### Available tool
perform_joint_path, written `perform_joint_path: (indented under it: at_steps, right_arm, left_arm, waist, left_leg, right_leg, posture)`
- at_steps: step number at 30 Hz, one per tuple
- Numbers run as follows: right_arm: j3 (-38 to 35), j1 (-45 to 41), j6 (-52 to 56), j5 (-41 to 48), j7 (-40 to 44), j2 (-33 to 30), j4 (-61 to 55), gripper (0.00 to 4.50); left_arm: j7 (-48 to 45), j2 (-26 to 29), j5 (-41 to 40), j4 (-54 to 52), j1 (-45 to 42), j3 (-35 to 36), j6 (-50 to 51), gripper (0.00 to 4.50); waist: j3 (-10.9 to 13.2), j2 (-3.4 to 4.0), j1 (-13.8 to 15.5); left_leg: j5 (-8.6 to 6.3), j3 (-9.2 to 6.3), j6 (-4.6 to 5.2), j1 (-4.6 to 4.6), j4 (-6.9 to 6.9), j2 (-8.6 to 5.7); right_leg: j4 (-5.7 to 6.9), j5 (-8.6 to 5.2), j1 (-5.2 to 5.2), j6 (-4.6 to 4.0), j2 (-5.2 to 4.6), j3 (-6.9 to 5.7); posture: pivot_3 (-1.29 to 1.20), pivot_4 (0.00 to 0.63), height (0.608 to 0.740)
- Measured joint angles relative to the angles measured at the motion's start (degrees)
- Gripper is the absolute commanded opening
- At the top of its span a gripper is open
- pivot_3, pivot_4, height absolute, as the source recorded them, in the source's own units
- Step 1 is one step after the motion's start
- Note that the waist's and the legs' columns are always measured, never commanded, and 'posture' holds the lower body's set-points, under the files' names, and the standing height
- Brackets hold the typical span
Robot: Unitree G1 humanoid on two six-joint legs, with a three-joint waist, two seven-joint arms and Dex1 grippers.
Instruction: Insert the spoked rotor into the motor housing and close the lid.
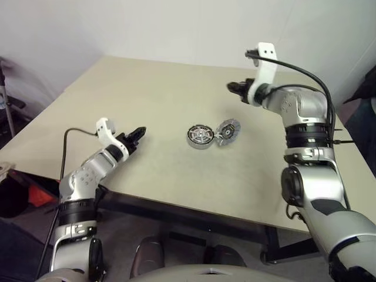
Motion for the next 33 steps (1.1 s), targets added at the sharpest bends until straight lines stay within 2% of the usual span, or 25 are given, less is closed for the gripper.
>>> perform_joint_path:
  at_steps: [2,3,8,16,25,33]
  right_arm:
    - [1.2,2.5,-3.6,-2.4,0.2,-3.0,-0.2,0.22]
    - [1.2,3.7,-4.1,-2.7,0.6,-4.2,-0.9,0.02]
    - [2.7,12.5,-2.1,-3.2,3.7,-8.2,-8.5,0.02]
    - [7.8,24.6,6.5,-0.1,9.6,-6.6,-21.6,0.02]
    - [7.3,20.6,13.5,5.0,9.1,0.1,-26.5,0.02]
    - [10.3,17.0,11.7,6.0,8.2,7.2,-24.9,0.02]
  left_arm:
    - [-2.9,0.3,2.7,0.1,-2.6,-2.9,-1.4,2.05]
    - [-4.3,0.5,4.2,0.4,-3.5,-3.9,-2.3,2.05]
    - [-8.3,1.0,8.4,3.4,-6.2,-5.5,-4.6,2.05]
    - [-10.6,0.7,11.8,6.0,-7.0,-5.7,-5.1,2.05]
    - [-10.4,0.3,12.5,5.4,-5.6,-4.9,-4.6,2.05]
    - [-8.7,0.3,12.6,5.1,-5.5,-2.9,-4.4,2.05]
  waist:
    - [0.0,0.01,-0.1]
    - [0.0,0.04,-0.3]
    - [-0.1,0.09,-0.9]
    - [0.0,0.10,-1.0]
    - [-0.1,0.11,-1.4]
    - [-0.1,0.12,-1.6]
  left_leg:
    - [0.01,0.00,-0.01,0.01,0.00,0.10]
    - [0.01,0.00,-0.01,0.00,-0.01,0.13]
    - [-0.01,0.04,0.06,-0.08,-0.06,0.24]
    - [-0.04,0.04,0.20,0.04,0.03,0.24]
    - [0.09,0.06,0.20,0.18,0.03,0.29]
    - [0.09,0.05,0.20,0.17,0.02,0.29]
  right_leg:
    - [0.01,0.09,-0.03,-0.20,0.10,0.00]
    - [0.00,0.16,-0.04,-0.38,0.15,0.02]
    - [0.03,0.01,-0.08,-0.79,0.29,0.07]
    - [0.05,0.04,-0.08,-0.94,0.25,0.05]
    - [0.11,0.08,-0.05,-1.03,0.26,0.03]
    - [0.10,0.09,-0.05,-1.05,0.26,0.02]
  posture:
    - [0.00,0.000,0.740]
    - [0.00,0.000,0.740]
    - [0.00,0.000,0.740]
    - [0.00,0.000,0.740]
    - [0.00,0.000,0.740]
    - [0.00,0.000,0.740]
